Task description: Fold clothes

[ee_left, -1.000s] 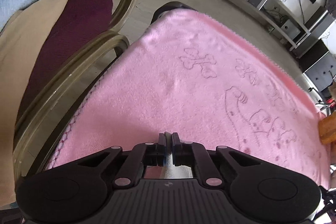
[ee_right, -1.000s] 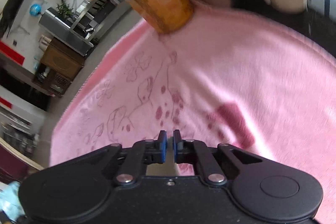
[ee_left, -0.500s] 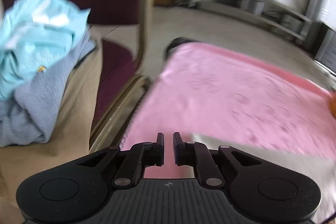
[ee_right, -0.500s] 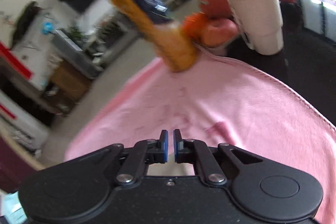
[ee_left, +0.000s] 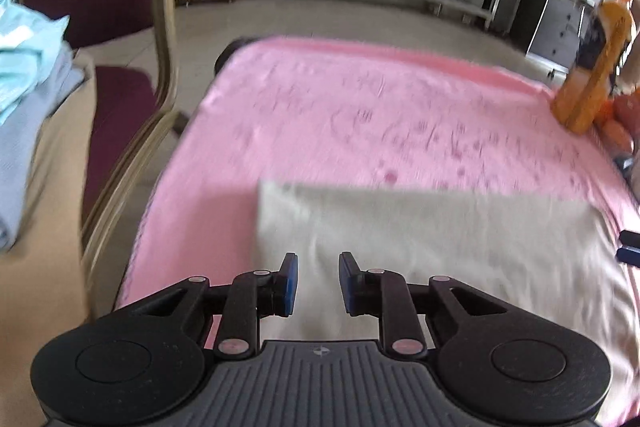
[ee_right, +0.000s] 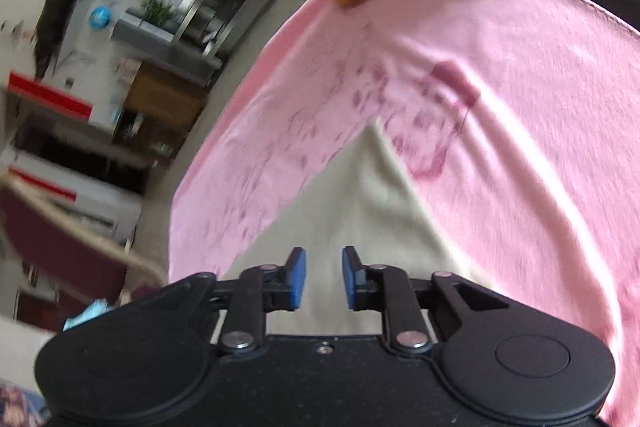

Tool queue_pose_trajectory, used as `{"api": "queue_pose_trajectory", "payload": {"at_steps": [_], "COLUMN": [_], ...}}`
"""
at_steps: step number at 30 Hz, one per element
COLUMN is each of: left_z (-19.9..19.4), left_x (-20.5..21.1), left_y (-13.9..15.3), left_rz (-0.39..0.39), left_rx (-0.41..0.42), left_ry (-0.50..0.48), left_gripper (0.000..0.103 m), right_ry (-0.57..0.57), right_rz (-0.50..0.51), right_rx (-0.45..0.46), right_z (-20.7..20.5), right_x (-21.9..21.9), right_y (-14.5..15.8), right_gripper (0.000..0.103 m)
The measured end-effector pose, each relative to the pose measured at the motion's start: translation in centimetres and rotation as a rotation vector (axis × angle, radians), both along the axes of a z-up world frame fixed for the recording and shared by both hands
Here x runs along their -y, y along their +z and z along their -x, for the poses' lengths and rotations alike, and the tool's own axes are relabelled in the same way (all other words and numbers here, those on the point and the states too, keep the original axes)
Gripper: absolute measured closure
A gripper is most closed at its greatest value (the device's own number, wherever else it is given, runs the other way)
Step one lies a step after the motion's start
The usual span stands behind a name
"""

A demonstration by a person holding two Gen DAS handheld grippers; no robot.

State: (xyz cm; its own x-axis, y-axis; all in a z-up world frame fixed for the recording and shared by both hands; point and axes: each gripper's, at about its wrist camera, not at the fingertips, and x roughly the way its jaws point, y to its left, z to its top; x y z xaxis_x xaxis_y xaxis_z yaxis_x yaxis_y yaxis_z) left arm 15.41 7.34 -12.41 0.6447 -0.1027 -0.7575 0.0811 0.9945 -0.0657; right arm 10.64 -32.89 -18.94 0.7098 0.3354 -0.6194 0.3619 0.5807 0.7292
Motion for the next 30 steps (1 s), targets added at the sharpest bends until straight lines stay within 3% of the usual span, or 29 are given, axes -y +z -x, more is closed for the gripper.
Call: {"api": "queue_pose_trajectory", "payload": {"at_steps": [3,6,9,10,11,13,17,18,20,22,25,30], "left_z": [-1.5,-2.8,-3.6,-3.8,-3.9,-4.0,-4.1,-3.9,-3.4,-2.3,-0.2,5.4], "left_x": [1.0,2.4,1.7,1.3,0.8,-0.3,-2.5,-3.4,-4.5,-4.7,-4.0,-2.8], "left_y": [-0.8,-2.4,-3.7,-4.0,-4.3,-4.1,-5.1,-5.0,-4.3,-2.9,-0.6,2.5], "left_rz": [-0.013,-0.099,-0.127,-0.127,-0.125,-0.118,-0.280,-0.268,-0.238,-0.226,-0.204,-0.194], "left_rx": [0.018,0.028,0.030,0.029,0.028,0.036,0.026,0.026,-0.012,-0.035,-0.030,0.036], "left_ry": [-0.007,-0.018,0.040,0.068,0.098,0.171,0.383,0.419,0.450,0.441,0.355,0.163], "left_gripper": [0.084,0.083,0.081,0.081,0.083,0.089,0.083,0.076,0.078,0.078,0.078,0.075], "right_ry": [0.046,0.223,0.250,0.258,0.224,0.110,-0.166,-0.224,-0.342,-0.405,-0.293,-0.178], "right_rz": [-0.059,-0.152,-0.104,-0.087,-0.095,-0.099,-0.096,-0.106,-0.126,-0.140,-0.113,-0.076], "right_rx": [0.061,0.080,0.044,0.032,0.036,0.053,0.066,0.059,0.046,0.035,0.019,-0.006], "right_z": [-1.7,-4.3,-5.7,-6.1,-6.1,-5.6,-3.2,-2.5,-1.0,0.2,1.0,2.6], "right_x": [-0.2,-1.7,-2.3,-2.5,-1.7,0.4,4.4,5.0,6.3,6.7,4.8,2.7], "right_y": [-1.1,-2.7,-4.4,-4.9,-5.3,-5.8,-5.9,-5.9,-5.7,-5.1,-2.2,-1.6], "right_gripper": [0.081,0.081,0.082,0.091,0.097,0.100,0.102,0.102,0.097,0.089,0.089,0.084]}}
